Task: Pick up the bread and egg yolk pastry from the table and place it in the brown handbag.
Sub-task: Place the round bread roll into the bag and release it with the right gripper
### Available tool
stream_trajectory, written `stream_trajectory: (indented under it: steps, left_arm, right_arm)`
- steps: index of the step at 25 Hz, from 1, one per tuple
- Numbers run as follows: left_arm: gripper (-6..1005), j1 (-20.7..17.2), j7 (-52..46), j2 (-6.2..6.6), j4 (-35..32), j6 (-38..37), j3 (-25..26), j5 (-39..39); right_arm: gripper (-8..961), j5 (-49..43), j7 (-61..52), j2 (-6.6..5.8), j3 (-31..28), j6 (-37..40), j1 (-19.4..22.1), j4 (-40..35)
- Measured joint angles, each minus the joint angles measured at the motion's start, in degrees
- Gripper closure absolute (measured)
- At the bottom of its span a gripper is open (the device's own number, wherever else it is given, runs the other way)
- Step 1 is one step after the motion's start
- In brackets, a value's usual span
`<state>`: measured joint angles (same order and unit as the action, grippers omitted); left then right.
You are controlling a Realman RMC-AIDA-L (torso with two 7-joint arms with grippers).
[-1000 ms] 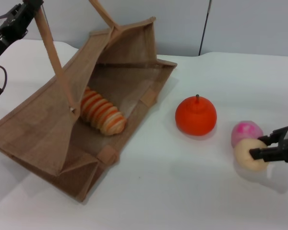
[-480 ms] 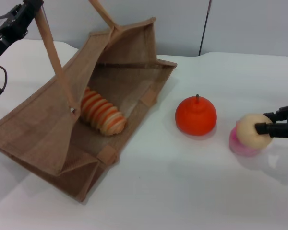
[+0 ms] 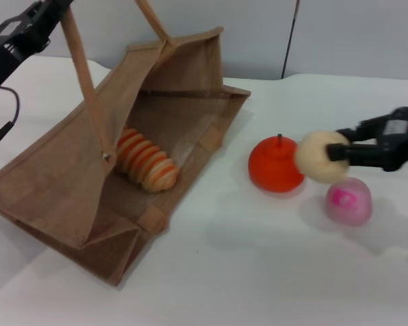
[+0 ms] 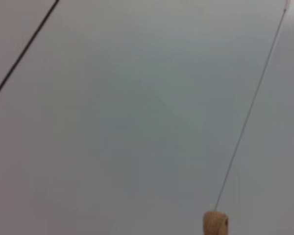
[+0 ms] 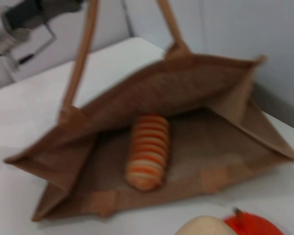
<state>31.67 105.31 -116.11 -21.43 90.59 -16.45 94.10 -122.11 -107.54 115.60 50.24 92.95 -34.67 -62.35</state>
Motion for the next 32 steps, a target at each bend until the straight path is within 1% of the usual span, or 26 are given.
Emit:
stream_trajectory:
  steps: [4, 5, 6, 8, 11, 14, 15, 16, 22, 24, 27, 32]
  left_arm:
    - [879, 0.44, -0.16, -0.11, 0.61, 1.80, -0.07, -0.06]
    - [879, 0.72, -0.17, -0.10, 0.74, 2.50, -0.08, -0.08]
    - [879, 0.72, -0.17, -0.10, 0.74, 2.50, -0.08, -0.08]
    - [879, 1.10, -0.20, -0.09, 0.77, 3.21, -0.12, -0.36]
    - [878, 1.69, -0.23, -0.10, 0.87, 4.05, -0.20, -1.24]
    - [878, 2.88, -0.24, -0.11, 1.62, 4.61, -0.51, -2.08]
    - [878, 3.41, -0.25, -0.11, 1.91, 4.66, -0.69, -2.37]
    - [878, 3.71, -0.25, -0.11, 1.99, 4.66, -0.77, -2.56]
    - [878, 5.63, -0.26, -0.15, 3.43, 5.06, -0.88, -4.07]
    - [878, 6.17, -0.30, -0.15, 3.52, 5.67, -0.87, -4.45]
    - [878, 6.87, -0.31, -0.18, 3.79, 6.87, -0.86, -4.94]
    - [878, 7.56, -0.51, -0.18, 4.41, 10.17, -0.86, -5.20]
  right_arm:
    - [620, 0.35, 2.94, 0.18, 0.40, -0.91, -5.25, 7.11]
    - [621, 0.92, 4.74, 0.21, 0.44, -2.09, -7.76, 11.32]
    - [621, 0.92, 4.74, 0.21, 0.44, -2.09, -7.76, 11.32]
    - [622, 1.73, 6.93, 0.23, 0.48, -4.00, -10.72, 16.23]
    - [624, 3.35, 9.58, 0.24, 0.49, -5.93, -13.52, 20.65]
    - [634, 5.44, 11.03, 0.26, 1.59, -8.79, -15.10, 23.48]
    - [638, 7.05, 11.25, 0.30, 3.99, -11.74, -15.61, 24.67]
    - [643, 7.05, 11.25, 0.30, 3.99, -11.74, -15.61, 24.67]
    - [652, 14.15, 11.34, 0.33, 14.60, -21.93, -17.03, 28.32]
    - [654, 16.47, 11.46, 0.40, 17.09, -25.15, -17.30, 29.47]
    - [657, 20.94, 12.18, 0.72, 21.53, -30.72, -17.39, 30.83]
    - [670, 27.27, 12.16, 0.78, 31.23, -37.75, -17.64, 31.58]
